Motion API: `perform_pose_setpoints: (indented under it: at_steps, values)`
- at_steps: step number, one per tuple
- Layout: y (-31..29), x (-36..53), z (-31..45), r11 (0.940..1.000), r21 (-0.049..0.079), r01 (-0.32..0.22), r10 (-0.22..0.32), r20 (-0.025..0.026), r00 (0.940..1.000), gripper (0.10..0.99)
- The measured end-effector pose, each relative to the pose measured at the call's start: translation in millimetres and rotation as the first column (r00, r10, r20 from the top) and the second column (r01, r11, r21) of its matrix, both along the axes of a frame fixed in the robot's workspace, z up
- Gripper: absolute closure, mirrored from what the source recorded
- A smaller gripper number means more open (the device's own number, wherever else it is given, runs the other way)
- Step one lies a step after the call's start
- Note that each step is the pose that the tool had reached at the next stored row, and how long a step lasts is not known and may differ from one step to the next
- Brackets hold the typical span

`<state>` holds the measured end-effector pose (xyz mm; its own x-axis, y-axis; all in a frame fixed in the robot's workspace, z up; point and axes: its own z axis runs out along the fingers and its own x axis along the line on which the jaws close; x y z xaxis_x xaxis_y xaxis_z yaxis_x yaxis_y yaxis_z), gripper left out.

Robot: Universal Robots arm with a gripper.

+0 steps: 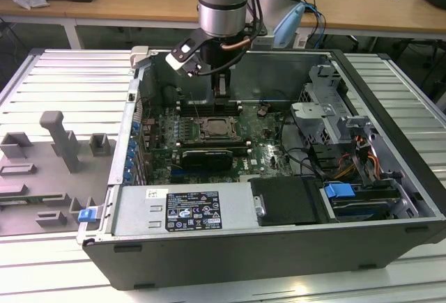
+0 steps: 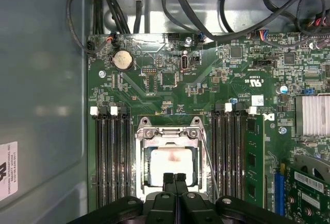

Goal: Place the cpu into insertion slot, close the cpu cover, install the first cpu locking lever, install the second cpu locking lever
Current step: 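Install the first cpu locking lever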

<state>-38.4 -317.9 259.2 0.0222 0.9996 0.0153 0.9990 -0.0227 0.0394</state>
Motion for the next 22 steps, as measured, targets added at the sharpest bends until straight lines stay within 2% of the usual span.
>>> perform_pose_setpoints:
  at_steps: [22]
  values:
    - [0.0, 0.0, 9.9, 1.0, -0.001, 0.0, 0.0, -0.0001, 1.0, 0.98]
